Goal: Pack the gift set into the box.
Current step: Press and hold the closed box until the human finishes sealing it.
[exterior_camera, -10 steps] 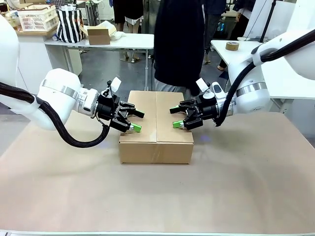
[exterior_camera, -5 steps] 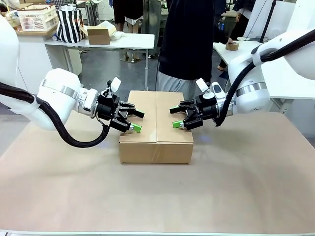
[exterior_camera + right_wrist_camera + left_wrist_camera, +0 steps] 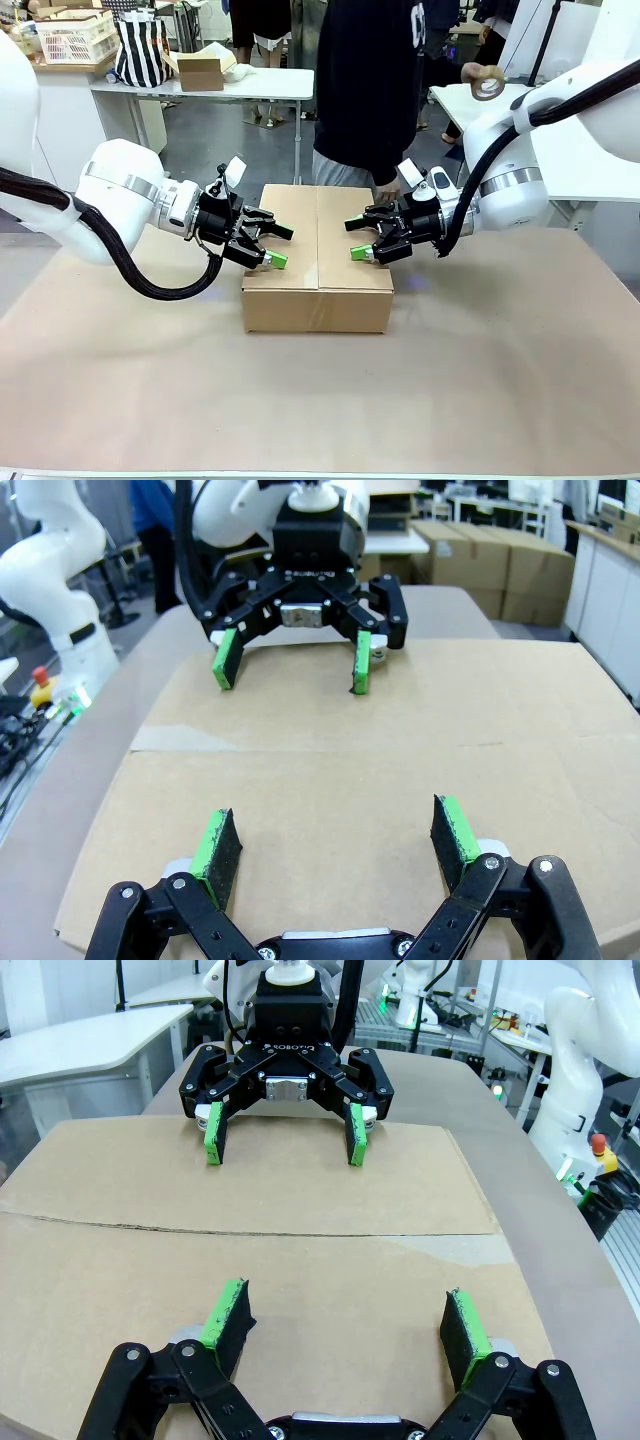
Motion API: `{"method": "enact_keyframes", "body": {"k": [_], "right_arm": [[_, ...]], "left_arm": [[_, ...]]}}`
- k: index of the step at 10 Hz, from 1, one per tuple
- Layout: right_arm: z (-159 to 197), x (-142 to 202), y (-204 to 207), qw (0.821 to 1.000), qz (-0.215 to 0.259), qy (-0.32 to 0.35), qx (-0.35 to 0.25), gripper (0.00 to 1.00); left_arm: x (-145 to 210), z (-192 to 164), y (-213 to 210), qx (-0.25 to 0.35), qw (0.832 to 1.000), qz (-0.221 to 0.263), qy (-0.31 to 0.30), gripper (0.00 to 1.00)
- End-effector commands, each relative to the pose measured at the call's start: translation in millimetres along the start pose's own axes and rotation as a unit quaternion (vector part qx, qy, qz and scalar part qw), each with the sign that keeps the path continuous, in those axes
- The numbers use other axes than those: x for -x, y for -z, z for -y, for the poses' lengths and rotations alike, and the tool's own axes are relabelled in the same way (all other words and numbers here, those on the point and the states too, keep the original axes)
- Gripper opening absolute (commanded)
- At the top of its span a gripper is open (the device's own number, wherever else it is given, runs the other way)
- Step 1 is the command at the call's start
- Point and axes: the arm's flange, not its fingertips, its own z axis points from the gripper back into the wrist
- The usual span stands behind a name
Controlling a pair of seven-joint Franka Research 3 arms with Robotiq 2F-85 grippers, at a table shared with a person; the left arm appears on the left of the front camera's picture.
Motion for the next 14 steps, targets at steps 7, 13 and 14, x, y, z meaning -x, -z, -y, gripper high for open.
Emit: {"method": "enact_keyframes", "body": {"k": [7, 13, 14], "right_arm": [[-2.0, 3.2, -0.5, 1.000, -0.002, 0.005, 0.006, 1.00], [-2.0, 3.2, -0.5, 1.000, -0.002, 0.005, 0.006, 1.00], [-2.0, 3.2, -0.5, 1.000, -0.002, 0.005, 0.006, 1.00]], "left_arm": [[3.6, 1.2, 0.6, -0.001, 1.000, -0.003, -0.003, 1.00], [3.6, 1.2, 0.6, -0.001, 1.000, -0.003, -0.003, 1.00], [3.6, 1.2, 0.6, -0.001, 1.000, -0.003, -0.003, 1.00]]}}
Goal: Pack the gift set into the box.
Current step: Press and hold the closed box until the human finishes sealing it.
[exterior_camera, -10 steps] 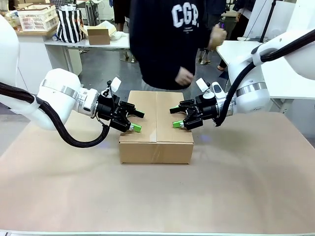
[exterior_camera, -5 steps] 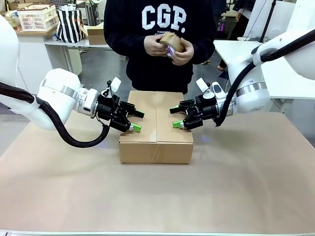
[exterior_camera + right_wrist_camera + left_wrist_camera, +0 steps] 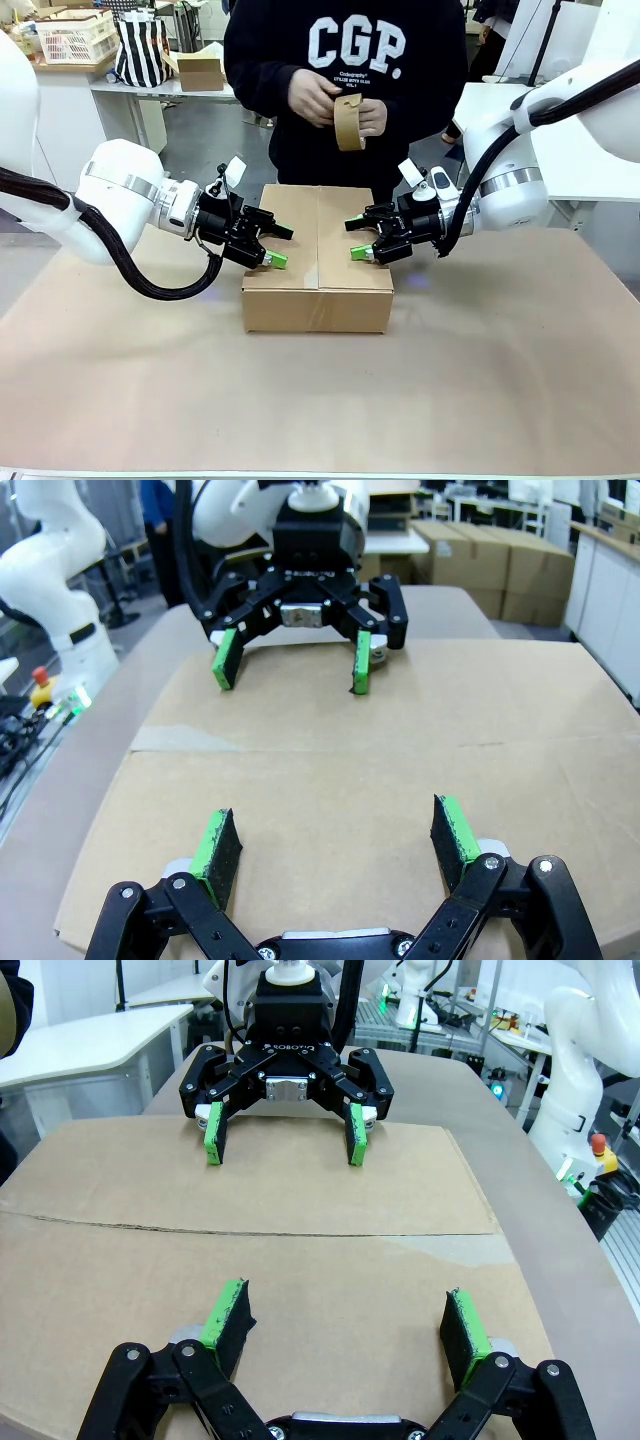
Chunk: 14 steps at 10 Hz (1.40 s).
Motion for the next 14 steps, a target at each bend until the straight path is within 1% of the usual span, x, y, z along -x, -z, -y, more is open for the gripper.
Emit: {"method": "enact_keyframes", "body": {"k": [1, 14], "right_arm": [[-2.0, 3.2, -0.5, 1.000, -0.002, 0.005, 0.006, 1.00], [-2.0, 3.2, -0.5, 1.000, -0.002, 0.005, 0.006, 1.00]], "left_arm": [[3.6, 1.2, 0.6, -0.001, 1.000, -0.003, -0.003, 1.00], [3.6, 1.2, 0.6, -0.001, 1.000, -0.003, -0.003, 1.00]]}}
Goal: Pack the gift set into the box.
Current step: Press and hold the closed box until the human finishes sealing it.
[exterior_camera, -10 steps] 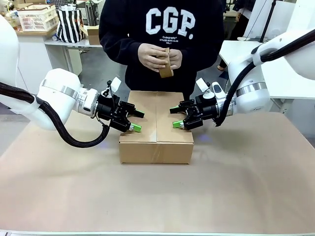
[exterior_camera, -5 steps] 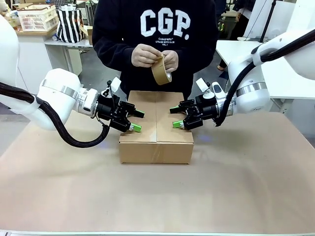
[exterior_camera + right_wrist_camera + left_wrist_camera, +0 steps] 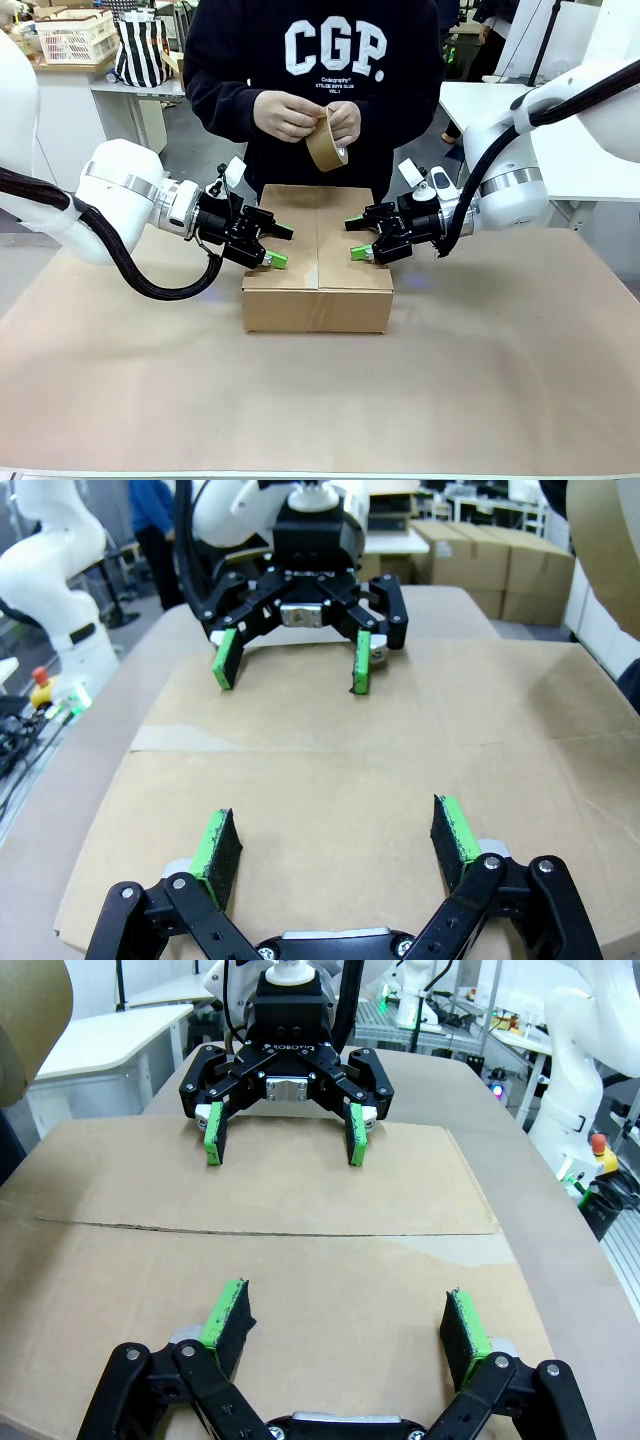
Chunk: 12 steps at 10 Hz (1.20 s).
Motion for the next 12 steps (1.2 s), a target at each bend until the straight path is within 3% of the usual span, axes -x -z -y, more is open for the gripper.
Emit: {"method": "enact_keyframes", "body": {"k": [1, 12], "right_arm": [[-2.0, 3.2, -0.5, 1.000, -0.002, 0.005, 0.006, 1.00], [-2.0, 3.2, -0.5, 1.000, -0.002, 0.005, 0.006, 1.00]], "left_arm": [[3.6, 1.2, 0.6, -0.001, 1.000, -0.004, -0.003, 1.00], [3.6, 1.2, 0.6, -0.001, 1.000, -0.004, -0.003, 1.00]]}}
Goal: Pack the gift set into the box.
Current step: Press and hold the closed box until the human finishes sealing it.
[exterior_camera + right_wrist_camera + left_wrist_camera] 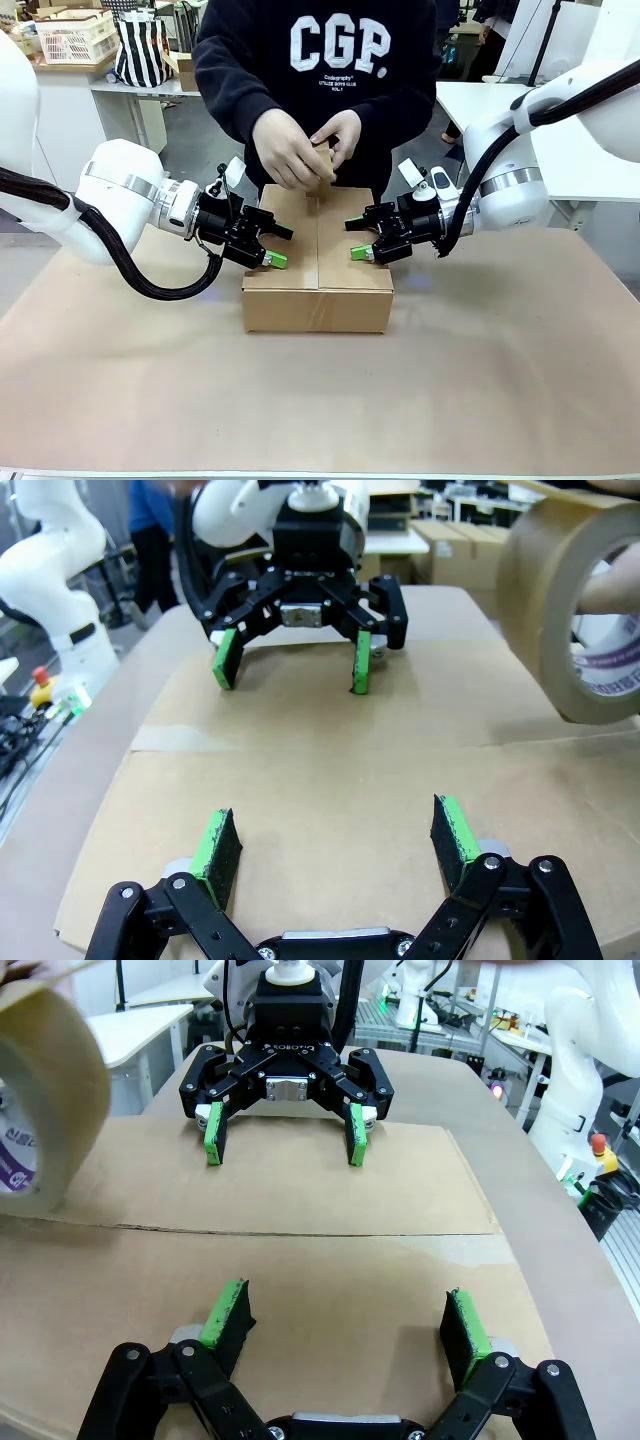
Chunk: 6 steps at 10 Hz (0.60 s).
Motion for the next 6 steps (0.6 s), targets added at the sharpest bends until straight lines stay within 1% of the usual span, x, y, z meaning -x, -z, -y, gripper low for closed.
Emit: {"method": "enact_keyframes", "body": {"k": [1, 6], "right_arm": [[-2.0, 3.2, -0.5, 1.000, -0.002, 0.005, 0.006, 1.00], [-2.0, 3.2, -0.5, 1.000, -0.002, 0.005, 0.006, 1.00]], "left_arm": [[3.6, 1.2, 0.6, -0.001, 1.000, -0.004, -0.003, 1.00], [3.6, 1.2, 0.6, -0.001, 1.000, -0.004, -0.003, 1.00]]}}
